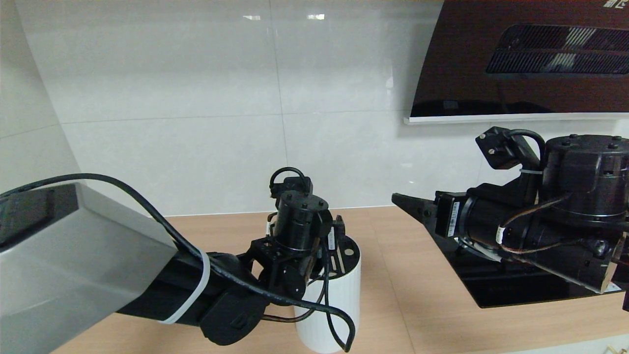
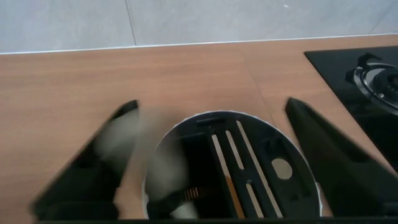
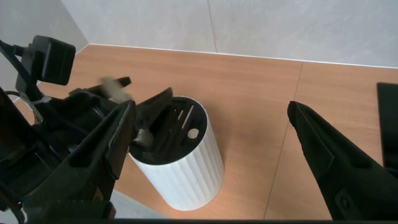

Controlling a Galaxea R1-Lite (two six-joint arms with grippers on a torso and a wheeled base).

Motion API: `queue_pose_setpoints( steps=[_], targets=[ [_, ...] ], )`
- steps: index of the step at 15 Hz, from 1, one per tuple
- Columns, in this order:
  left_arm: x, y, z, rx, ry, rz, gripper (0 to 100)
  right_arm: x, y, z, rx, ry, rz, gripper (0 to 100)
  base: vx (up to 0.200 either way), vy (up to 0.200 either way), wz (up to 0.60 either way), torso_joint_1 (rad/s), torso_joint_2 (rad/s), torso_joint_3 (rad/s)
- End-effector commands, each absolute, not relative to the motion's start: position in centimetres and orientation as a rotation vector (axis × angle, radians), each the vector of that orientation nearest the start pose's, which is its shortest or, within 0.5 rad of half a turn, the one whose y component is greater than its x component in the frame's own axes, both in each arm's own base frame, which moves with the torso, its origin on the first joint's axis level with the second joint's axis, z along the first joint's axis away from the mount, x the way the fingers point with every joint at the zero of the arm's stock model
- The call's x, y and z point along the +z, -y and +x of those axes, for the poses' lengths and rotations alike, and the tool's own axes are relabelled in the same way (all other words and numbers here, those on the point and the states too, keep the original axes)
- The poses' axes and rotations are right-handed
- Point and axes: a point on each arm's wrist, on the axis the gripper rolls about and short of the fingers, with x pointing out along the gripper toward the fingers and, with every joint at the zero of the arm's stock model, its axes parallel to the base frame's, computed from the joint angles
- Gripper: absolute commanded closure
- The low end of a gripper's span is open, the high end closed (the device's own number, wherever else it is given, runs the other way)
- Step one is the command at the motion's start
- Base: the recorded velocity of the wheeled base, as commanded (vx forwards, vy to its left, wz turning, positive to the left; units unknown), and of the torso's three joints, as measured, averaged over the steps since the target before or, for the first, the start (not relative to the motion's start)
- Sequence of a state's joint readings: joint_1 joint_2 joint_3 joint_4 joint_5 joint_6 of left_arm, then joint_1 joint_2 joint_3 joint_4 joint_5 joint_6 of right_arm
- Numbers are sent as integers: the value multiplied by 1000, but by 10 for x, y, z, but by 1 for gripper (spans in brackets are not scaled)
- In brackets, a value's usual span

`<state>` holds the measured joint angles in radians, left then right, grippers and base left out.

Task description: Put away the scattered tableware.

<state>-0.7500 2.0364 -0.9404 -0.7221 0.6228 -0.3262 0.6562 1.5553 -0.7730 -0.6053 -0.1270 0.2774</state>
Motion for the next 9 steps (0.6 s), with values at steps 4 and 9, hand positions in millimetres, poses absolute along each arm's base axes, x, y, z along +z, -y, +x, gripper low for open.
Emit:
queue_pose_setpoints(
  steps=[4, 9],
  targets=[
    [113, 245, 282, -77, -302, -90, 0, 212, -165, 218, 502, -235, 191, 0, 0, 0, 0, 0, 0, 0],
    [164, 216, 249, -103, -211, -87, 0, 212, -164, 218, 502, -235, 190, 0, 0, 0, 0, 0, 0, 0]
  ],
)
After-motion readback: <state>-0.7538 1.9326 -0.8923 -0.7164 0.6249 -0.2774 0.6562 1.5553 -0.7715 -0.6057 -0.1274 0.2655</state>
